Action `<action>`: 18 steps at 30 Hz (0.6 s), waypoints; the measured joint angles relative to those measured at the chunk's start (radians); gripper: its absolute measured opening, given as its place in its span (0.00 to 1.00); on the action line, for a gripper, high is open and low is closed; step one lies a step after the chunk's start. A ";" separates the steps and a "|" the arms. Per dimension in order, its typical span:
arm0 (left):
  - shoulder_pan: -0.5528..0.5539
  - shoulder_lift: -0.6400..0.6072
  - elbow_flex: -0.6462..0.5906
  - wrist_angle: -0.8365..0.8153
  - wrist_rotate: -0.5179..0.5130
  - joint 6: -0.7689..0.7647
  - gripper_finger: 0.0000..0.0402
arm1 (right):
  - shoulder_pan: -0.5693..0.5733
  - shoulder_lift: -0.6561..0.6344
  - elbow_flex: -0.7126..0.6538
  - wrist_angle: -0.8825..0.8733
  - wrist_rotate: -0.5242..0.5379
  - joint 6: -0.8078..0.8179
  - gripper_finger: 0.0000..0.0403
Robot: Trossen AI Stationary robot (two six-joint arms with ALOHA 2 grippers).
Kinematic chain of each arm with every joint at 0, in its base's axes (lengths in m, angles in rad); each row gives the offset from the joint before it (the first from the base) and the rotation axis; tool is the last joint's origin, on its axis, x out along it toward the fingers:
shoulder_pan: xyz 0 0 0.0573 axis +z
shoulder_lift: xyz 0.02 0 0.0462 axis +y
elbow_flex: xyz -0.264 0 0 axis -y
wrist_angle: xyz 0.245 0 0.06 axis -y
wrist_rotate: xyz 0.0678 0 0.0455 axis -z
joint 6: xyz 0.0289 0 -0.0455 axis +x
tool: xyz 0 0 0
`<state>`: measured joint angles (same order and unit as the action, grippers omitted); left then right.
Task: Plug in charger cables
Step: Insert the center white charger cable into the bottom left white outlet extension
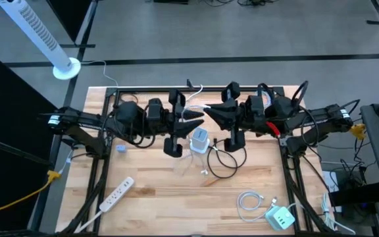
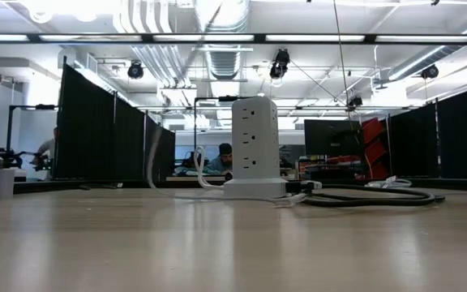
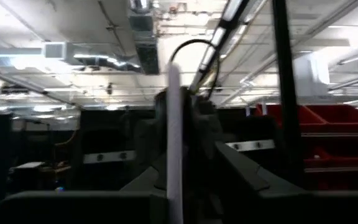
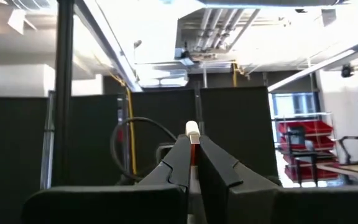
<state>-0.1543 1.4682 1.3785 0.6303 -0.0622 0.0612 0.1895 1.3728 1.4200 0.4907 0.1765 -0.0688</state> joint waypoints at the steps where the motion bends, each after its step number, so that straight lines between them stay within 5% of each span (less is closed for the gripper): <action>1: 0.000 -0.010 0.000 0.005 0.001 0.000 0.16 | 0.000 -0.002 0.000 -0.012 0.000 -0.002 0.01; 7: 0.000 -0.089 0.000 0.019 0.002 0.064 0.17 | 0.008 -0.006 0.000 -0.040 -0.007 -0.007 0.01; 12: 0.002 -0.125 0.000 -0.018 -0.015 0.139 0.16 | 0.009 -0.007 0.000 -0.070 -0.131 0.006 0.01; 18: 0.004 -0.113 0.000 -0.051 -0.026 0.109 0.17 | 0.009 -0.010 0.000 -0.068 -0.101 -0.004 0.01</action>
<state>-0.1501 1.3549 1.3785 0.5789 -0.0880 0.1706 0.1989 1.3632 1.4200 0.4223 0.0753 -0.0731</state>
